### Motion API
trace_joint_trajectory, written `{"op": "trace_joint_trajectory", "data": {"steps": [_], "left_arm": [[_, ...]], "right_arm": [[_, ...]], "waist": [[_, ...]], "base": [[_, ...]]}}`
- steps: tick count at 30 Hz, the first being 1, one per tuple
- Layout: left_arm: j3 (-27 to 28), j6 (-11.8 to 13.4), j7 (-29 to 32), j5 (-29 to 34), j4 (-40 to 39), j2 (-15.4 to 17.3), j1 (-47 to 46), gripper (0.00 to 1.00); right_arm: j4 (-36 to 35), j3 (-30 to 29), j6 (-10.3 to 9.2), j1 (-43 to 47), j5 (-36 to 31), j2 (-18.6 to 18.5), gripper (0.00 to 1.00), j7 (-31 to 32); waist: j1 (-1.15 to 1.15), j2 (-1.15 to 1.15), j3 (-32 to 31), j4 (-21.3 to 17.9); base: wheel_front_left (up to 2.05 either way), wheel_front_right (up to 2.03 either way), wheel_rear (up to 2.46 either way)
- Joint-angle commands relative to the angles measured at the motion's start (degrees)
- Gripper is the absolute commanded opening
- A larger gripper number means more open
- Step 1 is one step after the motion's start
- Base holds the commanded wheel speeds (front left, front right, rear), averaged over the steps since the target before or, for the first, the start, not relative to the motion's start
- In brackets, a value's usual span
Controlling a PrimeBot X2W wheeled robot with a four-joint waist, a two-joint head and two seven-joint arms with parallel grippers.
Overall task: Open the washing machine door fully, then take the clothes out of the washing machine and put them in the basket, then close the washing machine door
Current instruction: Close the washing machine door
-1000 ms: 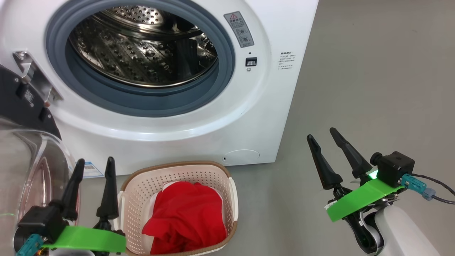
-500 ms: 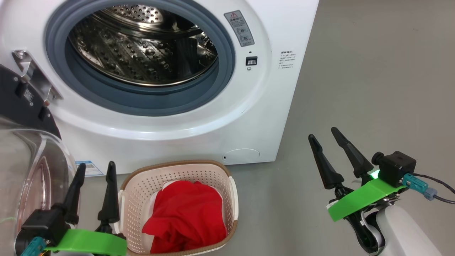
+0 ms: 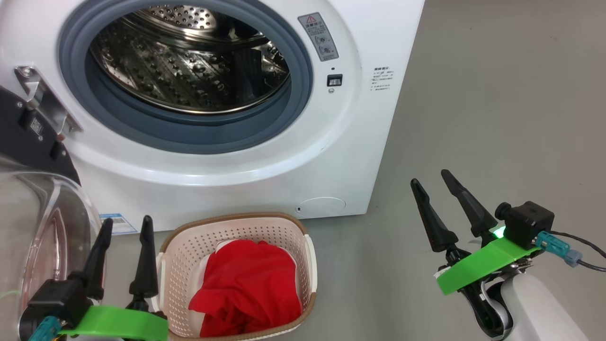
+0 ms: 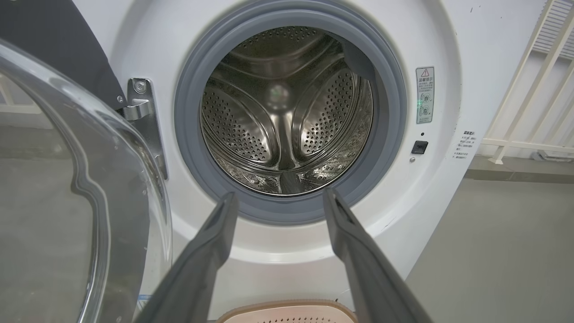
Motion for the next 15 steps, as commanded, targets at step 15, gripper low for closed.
{"op": "trace_joint_trajectory", "data": {"steps": [15], "left_arm": [[1.4,0.5,-0.4,-0.1,-1.0,2.1,-1.7,1.00]], "right_arm": [[-1.1,1.3,0.09,0.4,-0.2,0.1,1.00,-0.7]], "waist": [[0.00,0.00,-0.3,-0.2]], "base": [[-0.24,0.24,0.00]]}}
